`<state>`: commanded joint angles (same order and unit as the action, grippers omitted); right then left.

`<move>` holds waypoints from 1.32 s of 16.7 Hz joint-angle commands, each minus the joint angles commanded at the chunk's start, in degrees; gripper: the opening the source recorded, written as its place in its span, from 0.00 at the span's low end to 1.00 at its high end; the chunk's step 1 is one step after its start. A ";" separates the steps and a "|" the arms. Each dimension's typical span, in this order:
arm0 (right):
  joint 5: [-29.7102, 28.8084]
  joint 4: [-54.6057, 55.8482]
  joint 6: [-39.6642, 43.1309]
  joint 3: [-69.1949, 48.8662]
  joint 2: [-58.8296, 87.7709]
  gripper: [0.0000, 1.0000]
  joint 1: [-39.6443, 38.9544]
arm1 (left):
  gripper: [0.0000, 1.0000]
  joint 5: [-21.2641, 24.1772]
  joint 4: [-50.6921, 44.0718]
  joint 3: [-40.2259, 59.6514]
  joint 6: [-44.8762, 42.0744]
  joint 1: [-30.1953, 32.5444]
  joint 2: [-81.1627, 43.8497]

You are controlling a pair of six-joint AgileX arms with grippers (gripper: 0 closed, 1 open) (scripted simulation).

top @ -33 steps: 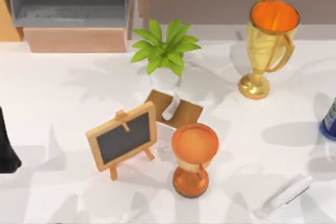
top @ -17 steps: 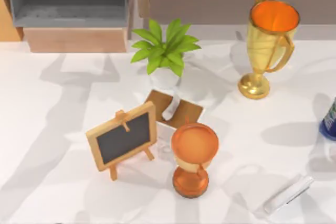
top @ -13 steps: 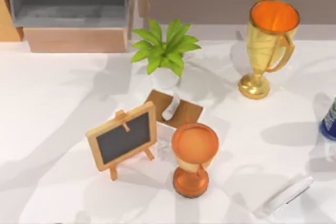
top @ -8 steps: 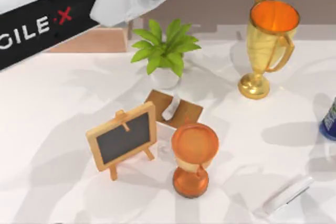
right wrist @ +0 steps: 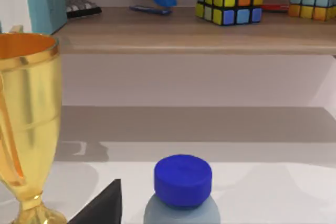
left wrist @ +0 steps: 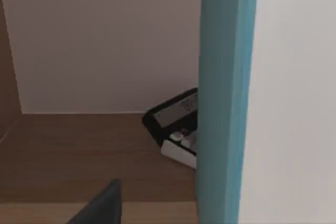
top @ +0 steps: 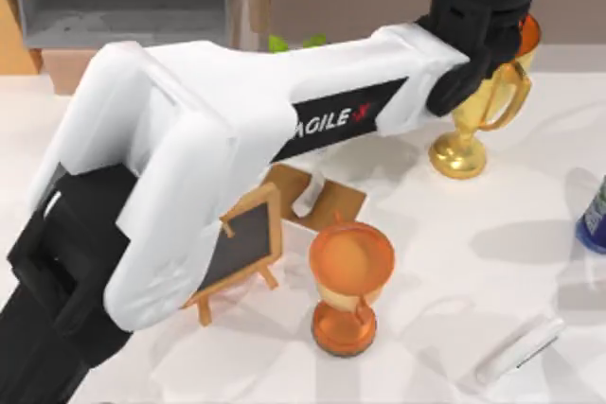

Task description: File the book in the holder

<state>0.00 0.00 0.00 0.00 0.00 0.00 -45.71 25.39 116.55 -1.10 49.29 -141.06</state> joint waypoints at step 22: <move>0.00 0.00 0.00 0.00 0.00 1.00 0.00 | 0.85 0.53 -3.10 12.20 0.38 -1.48 -8.56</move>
<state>0.00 0.00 0.00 0.00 0.00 0.00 -45.18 22.29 128.75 -0.72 47.81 -149.62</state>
